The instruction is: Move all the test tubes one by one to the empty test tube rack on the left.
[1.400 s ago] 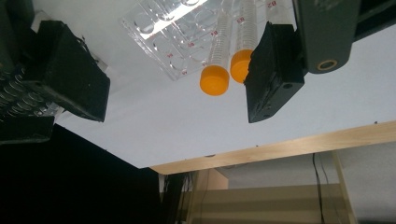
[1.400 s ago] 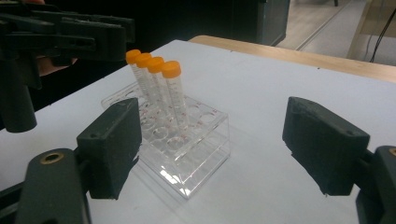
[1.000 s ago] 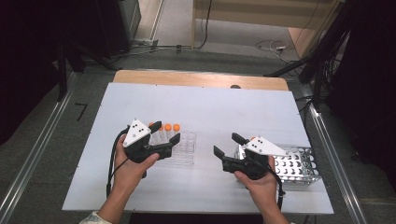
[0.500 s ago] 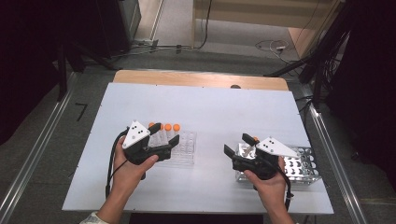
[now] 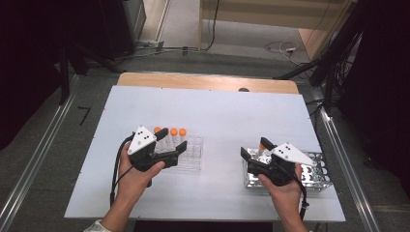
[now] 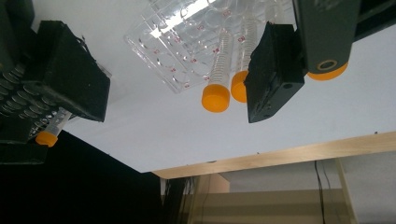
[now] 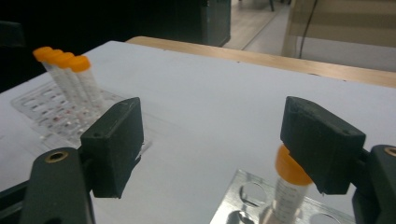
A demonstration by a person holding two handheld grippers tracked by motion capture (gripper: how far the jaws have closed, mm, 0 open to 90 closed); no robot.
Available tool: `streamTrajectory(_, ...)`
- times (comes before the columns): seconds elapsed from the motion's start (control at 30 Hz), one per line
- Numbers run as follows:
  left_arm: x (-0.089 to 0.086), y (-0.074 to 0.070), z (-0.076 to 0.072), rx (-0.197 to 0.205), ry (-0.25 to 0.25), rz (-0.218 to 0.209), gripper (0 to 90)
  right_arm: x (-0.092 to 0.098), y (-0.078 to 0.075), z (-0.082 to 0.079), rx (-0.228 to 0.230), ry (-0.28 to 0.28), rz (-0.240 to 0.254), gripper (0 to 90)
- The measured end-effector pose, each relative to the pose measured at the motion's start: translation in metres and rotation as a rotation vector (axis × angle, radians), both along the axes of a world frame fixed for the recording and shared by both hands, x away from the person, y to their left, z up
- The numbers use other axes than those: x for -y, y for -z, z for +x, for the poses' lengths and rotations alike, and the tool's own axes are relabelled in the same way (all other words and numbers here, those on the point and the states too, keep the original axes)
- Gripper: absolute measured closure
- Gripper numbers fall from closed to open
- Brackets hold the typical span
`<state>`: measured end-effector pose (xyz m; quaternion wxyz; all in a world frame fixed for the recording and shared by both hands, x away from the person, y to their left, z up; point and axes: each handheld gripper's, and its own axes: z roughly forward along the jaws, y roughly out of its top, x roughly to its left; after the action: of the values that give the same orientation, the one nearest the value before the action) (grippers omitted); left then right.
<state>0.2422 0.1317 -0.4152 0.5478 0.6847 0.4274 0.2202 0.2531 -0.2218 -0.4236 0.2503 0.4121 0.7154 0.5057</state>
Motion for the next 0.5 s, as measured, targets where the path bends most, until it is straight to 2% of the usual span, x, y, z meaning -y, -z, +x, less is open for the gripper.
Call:
streamTrajectory(0.3, 0.000, 0.000, 0.000, -0.001, 0.001, -0.009, 23.3, 0.016, 0.004, 0.002, 0.000, 0.069, 0.005, 20.9)
streamTrajectory(0.5, 0.001, 0.001, 0.000, -0.006, 0.004, -0.005, 23.3, 0.018, 0.014, 0.006, -0.020, 0.098, -0.031, 23.1)
